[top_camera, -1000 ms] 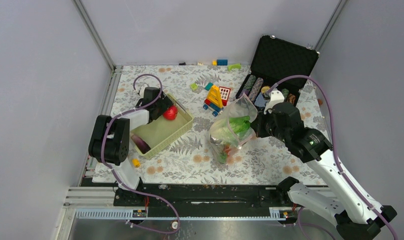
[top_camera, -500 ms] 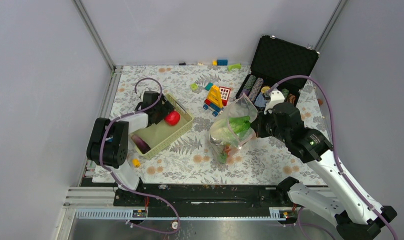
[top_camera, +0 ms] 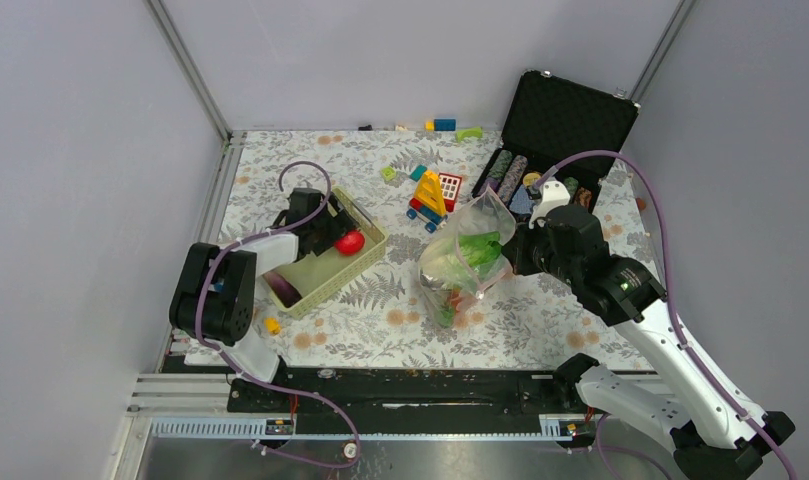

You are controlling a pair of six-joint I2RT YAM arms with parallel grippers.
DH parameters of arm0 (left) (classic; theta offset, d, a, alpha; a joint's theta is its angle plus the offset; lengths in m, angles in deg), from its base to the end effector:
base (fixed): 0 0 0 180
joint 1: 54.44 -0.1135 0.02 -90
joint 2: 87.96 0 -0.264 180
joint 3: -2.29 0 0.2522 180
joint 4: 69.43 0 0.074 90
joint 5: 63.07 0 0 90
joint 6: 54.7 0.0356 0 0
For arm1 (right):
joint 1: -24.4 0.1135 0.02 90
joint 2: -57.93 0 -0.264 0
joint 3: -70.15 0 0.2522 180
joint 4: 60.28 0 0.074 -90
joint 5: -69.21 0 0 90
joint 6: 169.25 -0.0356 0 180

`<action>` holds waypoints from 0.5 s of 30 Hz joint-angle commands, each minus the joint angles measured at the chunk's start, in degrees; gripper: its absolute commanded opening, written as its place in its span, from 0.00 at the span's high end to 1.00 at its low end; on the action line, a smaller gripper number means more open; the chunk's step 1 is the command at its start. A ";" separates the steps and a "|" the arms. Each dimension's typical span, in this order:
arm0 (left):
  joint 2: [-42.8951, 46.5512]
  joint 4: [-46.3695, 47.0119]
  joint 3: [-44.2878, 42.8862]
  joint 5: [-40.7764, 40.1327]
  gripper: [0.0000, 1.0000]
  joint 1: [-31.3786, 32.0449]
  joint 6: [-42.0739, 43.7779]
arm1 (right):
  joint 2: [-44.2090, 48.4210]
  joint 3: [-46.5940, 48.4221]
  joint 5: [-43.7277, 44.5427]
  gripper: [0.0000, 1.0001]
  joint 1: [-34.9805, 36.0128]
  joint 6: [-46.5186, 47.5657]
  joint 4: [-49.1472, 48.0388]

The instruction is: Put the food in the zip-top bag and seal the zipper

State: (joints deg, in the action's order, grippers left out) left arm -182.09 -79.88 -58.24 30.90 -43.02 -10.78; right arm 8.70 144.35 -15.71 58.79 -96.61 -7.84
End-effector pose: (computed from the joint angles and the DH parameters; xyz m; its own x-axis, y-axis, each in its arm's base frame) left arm 0.3208 -0.0673 0.1611 -0.6502 -0.6018 -0.4639 -0.3201 0.7706 -0.5511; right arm 0.1448 0.0953 0.3694 -0.5118 0.0098 -0.8590 -0.3615 0.9046 0.2257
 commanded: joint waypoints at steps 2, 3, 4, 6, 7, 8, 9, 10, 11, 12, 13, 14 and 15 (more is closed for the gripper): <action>1.52 -0.12 -0.85 0.66 0.19 2.40 2.16 | 0.46 -0.04 1.28 1.00 0.14 -0.07 -2.23; 1.48 -0.18 -0.80 0.48 0.19 2.70 2.34 | 0.45 -0.06 1.36 1.00 0.15 -0.17 -2.22; 1.48 -0.35 -0.85 0.19 0.19 3.04 2.46 | 0.49 -0.06 1.56 1.00 0.10 -0.16 -2.28; 1.26 -0.89 -0.97 -0.29 0.20 3.63 2.81 | 0.52 -0.06 1.59 1.00 0.15 -0.21 -2.27; 1.23 -1.13 -0.98 -0.65 0.21 3.95 2.95 | 0.54 -0.06 1.71 1.00 0.14 -0.21 -2.23; 1.24 -1.37 -1.04 -1.17 0.26 4.30 3.05 | 0.52 -0.06 1.73 1.00 0.15 -0.21 -2.24; 1.23 -1.68 -1.11 -1.50 0.29 4.43 3.10 | 0.52 -0.06 1.76 1.00 0.15 -0.29 -2.27; 1.35 -1.87 -1.20 -1.72 0.34 4.46 3.11 | 0.47 -0.14 1.71 1.00 0.12 -0.30 -2.28; 1.45 -2.01 -1.37 -1.86 0.38 4.46 3.11 | 0.57 -0.16 1.77 1.00 0.14 -0.30 -2.27; 1.61 -2.13 -1.52 -2.02 0.41 4.48 3.17 | 0.64 -0.15 1.71 1.00 0.13 -0.28 -2.25; 1.77 -2.44 -1.69 -2.03 0.45 4.49 3.19 | 0.64 -0.15 1.74 1.00 0.07 -0.34 -2.24; 2.17 -2.74 -1.94 -2.10 0.49 4.48 3.27 | 0.64 -0.15 1.82 1.00 0.07 -0.35 -2.23; 2.63 -3.14 -2.19 -2.25 0.52 4.44 3.40 | 0.67 -0.15 1.79 1.00 0.14 -0.32 -2.20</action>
State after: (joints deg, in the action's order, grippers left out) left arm -182.07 -81.13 -58.37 30.13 -38.72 -8.60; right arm 8.70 144.05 -15.36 58.79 -96.88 -7.91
